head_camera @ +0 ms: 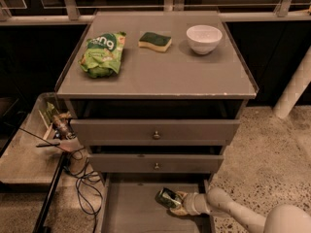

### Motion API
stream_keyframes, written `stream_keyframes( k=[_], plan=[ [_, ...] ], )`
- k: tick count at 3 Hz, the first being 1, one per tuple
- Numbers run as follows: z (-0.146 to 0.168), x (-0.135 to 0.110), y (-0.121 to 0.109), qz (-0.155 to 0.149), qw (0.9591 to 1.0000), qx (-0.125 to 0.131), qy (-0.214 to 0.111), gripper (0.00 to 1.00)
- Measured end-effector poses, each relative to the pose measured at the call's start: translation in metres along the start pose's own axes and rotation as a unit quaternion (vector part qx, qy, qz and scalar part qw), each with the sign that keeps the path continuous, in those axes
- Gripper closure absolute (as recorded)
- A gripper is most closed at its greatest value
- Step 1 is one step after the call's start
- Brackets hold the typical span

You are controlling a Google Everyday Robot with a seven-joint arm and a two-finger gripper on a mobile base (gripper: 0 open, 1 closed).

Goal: Place green can into bottom drawer

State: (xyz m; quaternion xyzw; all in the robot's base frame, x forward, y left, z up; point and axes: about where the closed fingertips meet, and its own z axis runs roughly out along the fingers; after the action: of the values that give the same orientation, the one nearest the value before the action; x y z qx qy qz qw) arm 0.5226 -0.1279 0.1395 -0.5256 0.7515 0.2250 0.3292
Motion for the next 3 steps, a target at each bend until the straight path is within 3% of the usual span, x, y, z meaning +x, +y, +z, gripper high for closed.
stream_keyframes(
  k=[3],
  plan=[
    [0.0001,0.0,0.0001,0.0,1.0,0.0,0.0,0.13]
  ],
)
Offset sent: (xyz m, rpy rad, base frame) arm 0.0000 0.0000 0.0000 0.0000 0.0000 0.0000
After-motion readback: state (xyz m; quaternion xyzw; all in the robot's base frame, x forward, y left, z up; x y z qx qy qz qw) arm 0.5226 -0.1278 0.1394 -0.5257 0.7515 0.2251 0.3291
